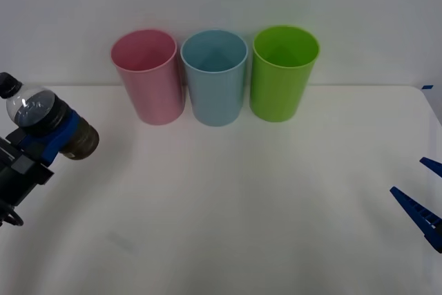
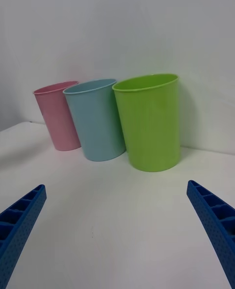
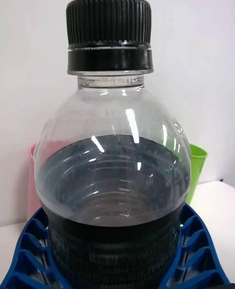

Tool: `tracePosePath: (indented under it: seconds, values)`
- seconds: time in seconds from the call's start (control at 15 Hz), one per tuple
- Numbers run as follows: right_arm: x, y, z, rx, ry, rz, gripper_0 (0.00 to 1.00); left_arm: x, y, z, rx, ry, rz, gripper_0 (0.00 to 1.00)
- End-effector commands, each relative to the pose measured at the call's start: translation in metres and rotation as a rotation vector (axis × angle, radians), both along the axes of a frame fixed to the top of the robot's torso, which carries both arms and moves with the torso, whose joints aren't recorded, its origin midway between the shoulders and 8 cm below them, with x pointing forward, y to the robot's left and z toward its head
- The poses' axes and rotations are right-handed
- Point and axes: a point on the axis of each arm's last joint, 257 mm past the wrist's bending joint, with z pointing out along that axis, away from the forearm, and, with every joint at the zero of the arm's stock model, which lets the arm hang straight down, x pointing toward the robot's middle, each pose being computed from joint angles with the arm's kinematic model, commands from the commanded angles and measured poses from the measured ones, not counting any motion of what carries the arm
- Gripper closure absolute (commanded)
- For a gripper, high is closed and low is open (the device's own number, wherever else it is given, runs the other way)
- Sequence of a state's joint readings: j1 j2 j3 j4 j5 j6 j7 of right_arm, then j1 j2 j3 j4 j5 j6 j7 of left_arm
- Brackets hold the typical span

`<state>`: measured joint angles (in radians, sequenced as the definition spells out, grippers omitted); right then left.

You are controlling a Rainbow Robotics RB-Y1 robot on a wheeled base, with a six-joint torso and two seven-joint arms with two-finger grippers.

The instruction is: Grasp the object on the table and drop it into the matching bin: aluminum can to the light blue bin, PET bottle to the pink bin.

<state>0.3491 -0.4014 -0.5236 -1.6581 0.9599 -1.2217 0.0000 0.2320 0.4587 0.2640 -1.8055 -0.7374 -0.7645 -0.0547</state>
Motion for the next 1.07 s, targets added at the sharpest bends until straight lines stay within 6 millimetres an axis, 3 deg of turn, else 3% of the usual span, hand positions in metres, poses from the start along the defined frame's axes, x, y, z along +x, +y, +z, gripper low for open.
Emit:
tracePosePath:
  seconds: [0.07,0.33,0.53,1.07]
  values:
    - [0.000,0.000,0.000,0.000,0.000,0.000,0.00,0.025,-0.006,0.026,-0.003,-0.046,0.023,1.00]
    - [0.000,0.000,0.000,0.000,0.000,0.000,0.00,0.059,-0.012,0.060,0.009,-0.097,0.080,1.00]
    - [0.000,0.000,0.000,0.000,0.000,0.000,0.00,0.080,-0.026,0.075,0.014,-0.110,0.107,1.00]
    - [0.000,0.000,0.000,0.000,0.000,0.000,0.00,0.139,-0.051,0.087,0.076,-0.115,0.147,1.00]
